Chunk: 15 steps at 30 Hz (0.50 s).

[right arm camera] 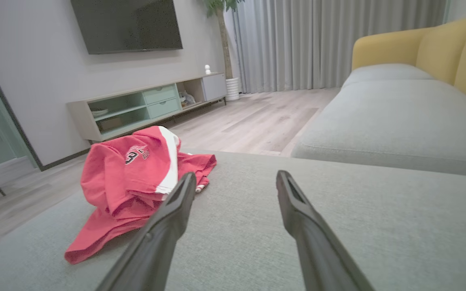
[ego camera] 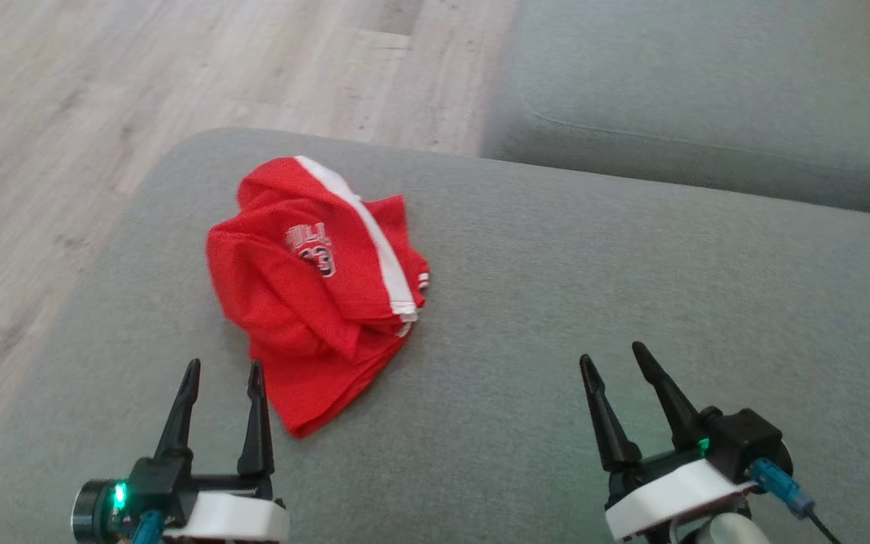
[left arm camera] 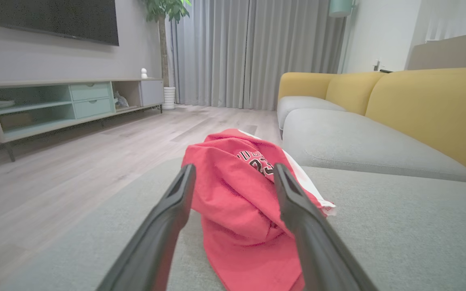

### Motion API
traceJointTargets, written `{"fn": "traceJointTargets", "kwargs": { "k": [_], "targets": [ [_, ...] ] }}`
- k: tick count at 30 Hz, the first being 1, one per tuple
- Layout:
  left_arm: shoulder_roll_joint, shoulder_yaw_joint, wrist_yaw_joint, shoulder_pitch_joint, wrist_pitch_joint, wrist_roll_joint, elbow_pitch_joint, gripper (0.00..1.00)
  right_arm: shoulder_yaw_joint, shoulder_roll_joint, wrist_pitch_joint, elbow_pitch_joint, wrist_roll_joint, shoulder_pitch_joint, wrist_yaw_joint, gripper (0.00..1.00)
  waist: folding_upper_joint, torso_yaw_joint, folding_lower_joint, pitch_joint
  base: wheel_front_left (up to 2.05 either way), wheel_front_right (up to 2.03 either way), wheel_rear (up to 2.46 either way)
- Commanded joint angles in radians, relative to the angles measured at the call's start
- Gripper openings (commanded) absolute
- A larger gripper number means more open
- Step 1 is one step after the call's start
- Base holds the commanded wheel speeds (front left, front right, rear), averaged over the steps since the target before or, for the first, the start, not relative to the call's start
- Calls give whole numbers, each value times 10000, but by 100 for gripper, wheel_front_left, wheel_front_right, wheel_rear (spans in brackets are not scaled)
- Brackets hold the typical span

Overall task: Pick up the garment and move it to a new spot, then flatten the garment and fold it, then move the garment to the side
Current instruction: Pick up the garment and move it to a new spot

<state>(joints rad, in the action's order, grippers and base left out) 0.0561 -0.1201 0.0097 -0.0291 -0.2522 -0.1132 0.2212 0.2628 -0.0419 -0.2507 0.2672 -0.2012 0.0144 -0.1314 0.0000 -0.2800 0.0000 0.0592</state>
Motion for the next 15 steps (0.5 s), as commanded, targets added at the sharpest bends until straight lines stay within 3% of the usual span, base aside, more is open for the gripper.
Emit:
{"fn": "traceJointTargets", "kwargs": {
  "k": [1, 15],
  "targets": [
    [-24, 372, 30, 268, -95, 95, -303, 100, 288, -83, -111, -275, -87, -184, 7, 100, 0, -292, 0, 69, 0, 0, 0],
    [-52, 447, 82, 3, -95, -17, -497, 100, 772, -83, -111, -209, -119, -90, 7, 100, 0, -1048, 0, 283, 0, 0, 0]
  ]
}}
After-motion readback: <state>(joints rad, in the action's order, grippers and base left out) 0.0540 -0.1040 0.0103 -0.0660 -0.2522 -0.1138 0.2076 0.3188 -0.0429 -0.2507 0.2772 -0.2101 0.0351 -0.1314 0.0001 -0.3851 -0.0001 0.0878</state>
